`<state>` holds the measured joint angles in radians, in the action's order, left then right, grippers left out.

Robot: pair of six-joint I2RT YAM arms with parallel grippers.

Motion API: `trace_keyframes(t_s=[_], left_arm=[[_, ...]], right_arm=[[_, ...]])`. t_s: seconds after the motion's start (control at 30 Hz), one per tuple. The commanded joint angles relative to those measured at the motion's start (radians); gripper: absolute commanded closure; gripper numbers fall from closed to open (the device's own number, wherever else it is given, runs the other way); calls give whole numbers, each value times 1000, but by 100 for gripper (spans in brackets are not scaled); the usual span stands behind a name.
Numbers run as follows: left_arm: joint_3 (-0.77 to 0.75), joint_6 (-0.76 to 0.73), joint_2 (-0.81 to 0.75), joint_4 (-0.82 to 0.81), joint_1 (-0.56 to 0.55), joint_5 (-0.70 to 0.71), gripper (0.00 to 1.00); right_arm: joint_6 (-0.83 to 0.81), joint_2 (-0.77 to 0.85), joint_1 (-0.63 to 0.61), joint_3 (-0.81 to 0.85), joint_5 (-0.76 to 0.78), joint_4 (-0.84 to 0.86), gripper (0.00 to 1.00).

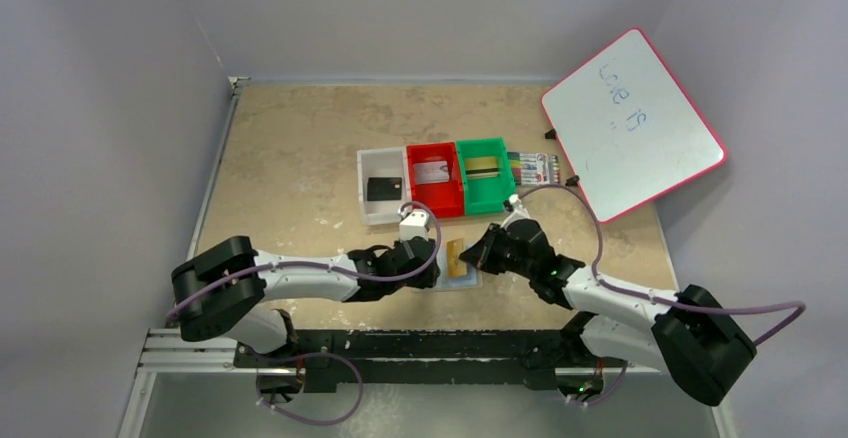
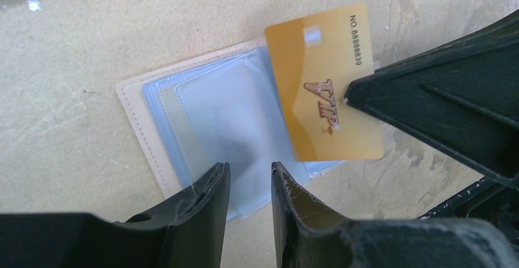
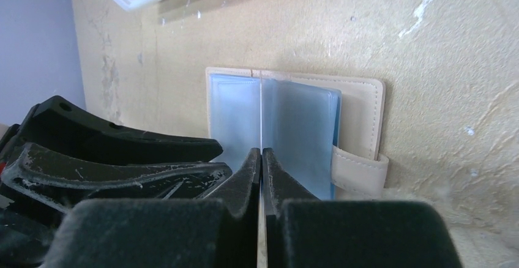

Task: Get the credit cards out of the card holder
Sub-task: Remove the credit card from the card holder.

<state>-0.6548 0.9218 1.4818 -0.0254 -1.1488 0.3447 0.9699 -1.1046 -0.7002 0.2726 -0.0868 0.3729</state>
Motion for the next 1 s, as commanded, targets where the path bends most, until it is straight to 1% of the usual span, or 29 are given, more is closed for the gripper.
trace_keyframes(t_s=[0.0, 0.1, 0.2, 0.27, 0.33, 0.37, 0.43, 0.47, 0.53, 0.6, 0.67, 0.77, 0.87, 0.97], left_arm=[[16, -11, -69, 2, -5, 57, 69], [16, -12, -103, 10, -4, 77, 67], [-5, -33, -148, 56, -5, 112, 64], [-25, -54, -189, 119, -5, 151, 61], [-43, -74, -233, 176, -3, 195, 57], [-50, -84, -254, 205, -3, 217, 55], [-63, -100, -306, 260, -1, 274, 50], [-70, -108, -325, 288, 0, 297, 47], [-83, -125, -360, 344, 5, 337, 42], [-81, -148, -394, 379, 24, 366, 36], [-87, -160, -406, 423, 62, 368, 35], [-123, -186, -425, 492, 75, 394, 34], [-163, -219, -457, 557, 76, 439, 33], [-174, -278, -502, 577, 75, 485, 32]], right_arm=[[-111, 64, -1, 62, 63, -63, 100], [-171, 121, -1, 64, 64, -59, 100], [-249, 206, -1, 49, 85, -31, 100], [-361, 279, -2, 40, 147, 13, 100], [-455, 356, -3, 24, 156, 49, 100], [-506, 393, -2, 14, 143, 77, 100], [-659, 449, -2, -11, 47, 146, 100], [-733, 470, -2, -9, 4, 143, 100], [-834, 494, -2, 17, -21, 104, 100], [-901, 497, -2, 50, -19, 43, 100], [-944, 491, -2, 61, -32, 70, 100], [-1015, 454, -2, 87, -61, 95, 100], [-1094, 387, -2, 147, -4, 76, 100], [-1202, 305, -2, 228, 105, 17, 100]])
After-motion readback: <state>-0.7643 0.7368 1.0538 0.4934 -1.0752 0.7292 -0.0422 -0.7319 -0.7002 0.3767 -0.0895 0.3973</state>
